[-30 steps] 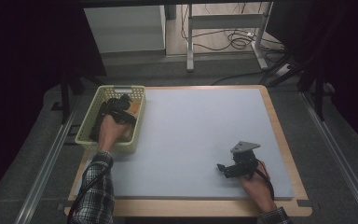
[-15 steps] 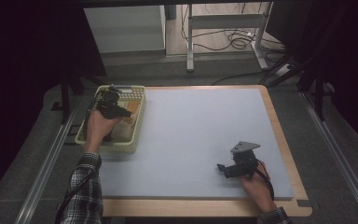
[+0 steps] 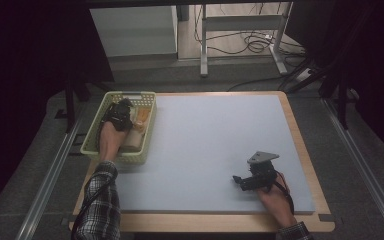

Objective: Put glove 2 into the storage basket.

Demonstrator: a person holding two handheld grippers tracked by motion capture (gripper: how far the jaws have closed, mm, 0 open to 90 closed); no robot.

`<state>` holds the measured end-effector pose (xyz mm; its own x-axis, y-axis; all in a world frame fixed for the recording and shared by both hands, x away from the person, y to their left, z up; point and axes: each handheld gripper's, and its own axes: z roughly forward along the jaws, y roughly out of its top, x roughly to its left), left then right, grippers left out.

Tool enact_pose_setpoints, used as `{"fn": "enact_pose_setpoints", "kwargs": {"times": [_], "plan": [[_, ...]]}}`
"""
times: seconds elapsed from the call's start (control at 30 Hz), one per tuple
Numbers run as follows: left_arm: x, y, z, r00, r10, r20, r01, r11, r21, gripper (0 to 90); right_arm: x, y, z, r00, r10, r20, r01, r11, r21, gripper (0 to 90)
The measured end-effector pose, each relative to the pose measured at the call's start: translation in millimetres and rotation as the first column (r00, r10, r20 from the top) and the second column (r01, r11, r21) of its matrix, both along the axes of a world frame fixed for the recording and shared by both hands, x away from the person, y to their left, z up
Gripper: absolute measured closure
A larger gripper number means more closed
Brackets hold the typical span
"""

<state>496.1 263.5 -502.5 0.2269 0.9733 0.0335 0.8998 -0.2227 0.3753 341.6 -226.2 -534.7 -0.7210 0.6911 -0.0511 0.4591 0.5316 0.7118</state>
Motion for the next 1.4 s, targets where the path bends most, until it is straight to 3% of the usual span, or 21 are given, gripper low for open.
{"fn": "enact_pose_setpoints", "kwargs": {"times": [0.07, 0.1, 0.2, 0.67, 1.07, 1.4], "plan": [[1.5, -2.9, -0.9, 0.9999, -0.01, 0.002, 0.01, 0.9991, -0.042, 77.3, 0.0, 0.0, 0.0, 1.0, 0.0, 0.0, 0.0, 1.0, 0.0, 7.0], [1.8, -5.6, -1.0, 0.9998, -0.016, 0.005, 0.017, 0.999, -0.042, 78.0, 0.0, 0.0, 0.0, 1.0, -0.001, 0.0, 0.001, 1.0, 0.0, 6.9], [1.8, -10.5, 0.0, 0.9997, -0.023, 0.012, 0.023, 0.9997, 0.007, 77.6, 0.0, 0.0, 0.0, 1.0, 0.0, 0.0, 0.0, 1.0, 0.0, 7.0], [-13.4, 17.6, 18.9, 0.9937, 0.024, 0.109, -0.02, 0.9991, -0.038, 41.5, 0.0, 0.1, 0.0, 1.0, 0.0, 0.0, 0.0, 1.0, 0.0, 7.0], [-29.1, 35.2, 36.6, 0.9836, 0.014, 0.18, 0.002, 0.9961, -0.089, 25.8, 0.0, 0.1, 0.0, 1.0, 0.0, 0.0, 0.0, 1.0, -0.001, 7.0], [-39.3, 38.0, 42.3, 0.9786, -0.005, 0.206, 0.033, 0.9909, -0.131, 17.2, -0.1, 0.1, 0.0, 1.0, 0.0, 0.0, 0.0, 1.0, -0.001, 6.9]]}}
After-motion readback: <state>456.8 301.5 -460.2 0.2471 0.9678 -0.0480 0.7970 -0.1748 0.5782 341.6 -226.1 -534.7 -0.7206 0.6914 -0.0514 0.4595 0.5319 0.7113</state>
